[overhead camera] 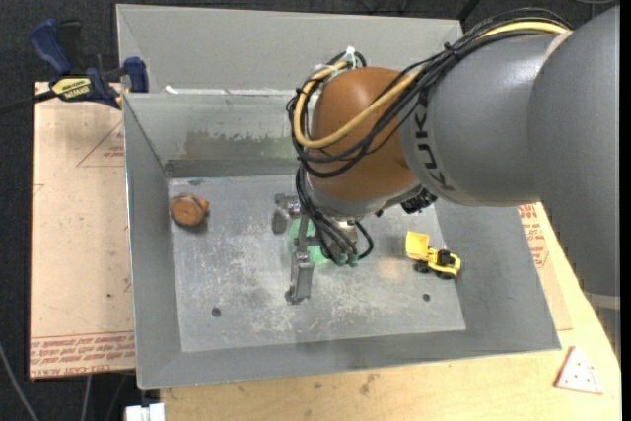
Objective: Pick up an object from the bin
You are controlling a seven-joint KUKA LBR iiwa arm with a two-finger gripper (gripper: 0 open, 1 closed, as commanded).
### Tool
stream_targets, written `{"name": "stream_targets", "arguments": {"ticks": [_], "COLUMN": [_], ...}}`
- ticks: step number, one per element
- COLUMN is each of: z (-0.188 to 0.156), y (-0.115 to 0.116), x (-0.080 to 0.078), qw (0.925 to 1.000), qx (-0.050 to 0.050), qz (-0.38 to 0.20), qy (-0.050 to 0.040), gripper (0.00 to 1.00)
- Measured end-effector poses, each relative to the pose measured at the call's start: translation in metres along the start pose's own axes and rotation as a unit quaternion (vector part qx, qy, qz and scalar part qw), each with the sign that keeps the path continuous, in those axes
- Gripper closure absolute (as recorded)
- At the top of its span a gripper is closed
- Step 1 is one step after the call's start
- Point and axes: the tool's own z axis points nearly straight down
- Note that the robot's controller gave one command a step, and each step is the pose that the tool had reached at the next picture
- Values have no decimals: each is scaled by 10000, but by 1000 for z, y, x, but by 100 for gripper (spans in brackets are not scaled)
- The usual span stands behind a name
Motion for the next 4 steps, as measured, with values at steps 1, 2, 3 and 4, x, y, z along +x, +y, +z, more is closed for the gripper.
{"name": "stream_targets", "arguments": {"ticks": [1,2,3,4], "z": [-5,41,51,31], "y": [-1,-32,-64,-74], "x": [-2,-31,-37,-51], "qw": [10000,9926,9916,9964], "qx": [-6,-6,-1,4], "qz": [17,-1212,-1293,-842], "qy": [-39,-84,-7,-58], "gripper": [0,0,0,0]}}
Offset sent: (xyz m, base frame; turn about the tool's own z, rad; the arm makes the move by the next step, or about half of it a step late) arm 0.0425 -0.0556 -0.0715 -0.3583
